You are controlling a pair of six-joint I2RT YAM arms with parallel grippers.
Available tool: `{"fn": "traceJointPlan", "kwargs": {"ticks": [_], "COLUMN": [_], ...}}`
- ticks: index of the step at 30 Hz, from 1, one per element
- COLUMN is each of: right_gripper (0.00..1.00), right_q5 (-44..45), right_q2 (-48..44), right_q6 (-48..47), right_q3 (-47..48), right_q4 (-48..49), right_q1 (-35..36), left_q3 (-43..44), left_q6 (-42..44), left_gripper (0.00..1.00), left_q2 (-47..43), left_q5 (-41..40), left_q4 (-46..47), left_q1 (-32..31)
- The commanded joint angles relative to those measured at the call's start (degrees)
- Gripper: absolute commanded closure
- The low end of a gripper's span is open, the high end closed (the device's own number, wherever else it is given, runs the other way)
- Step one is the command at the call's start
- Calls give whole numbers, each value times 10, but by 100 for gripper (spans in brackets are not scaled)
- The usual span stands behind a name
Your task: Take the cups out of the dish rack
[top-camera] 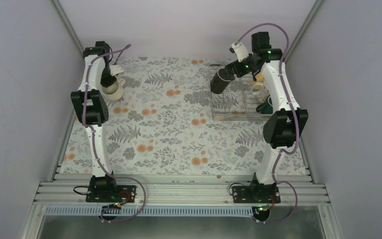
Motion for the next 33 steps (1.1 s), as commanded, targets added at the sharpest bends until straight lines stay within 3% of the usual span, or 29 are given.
{"fn": "traceJointPlan", "kwargs": {"ticks": [1, 18, 21, 27, 33], "right_gripper": [0, 0, 0, 0, 0], "right_q5": [5, 2, 2, 19, 21], "right_q2": [-1, -25, -27, -25, -21], "right_q6": [14, 23, 26, 36, 47], "right_q3": [-10, -68, -79, -83, -79], "right_q4": [13, 41, 47, 62, 66], "right_q1": [8, 15, 18, 24, 29], "left_q3": [35, 58, 60, 64, 72], "left_q6": [2, 21, 21, 21, 25], "left_gripper": [98, 96, 82, 75, 43], "left_q2": [11, 54, 53, 48, 30], "left_q5": [-23, -78, -79, -97, -113], "left_q4": [-4, 2, 8, 27, 45], "left_q1": [5, 8, 8, 9, 9]}}
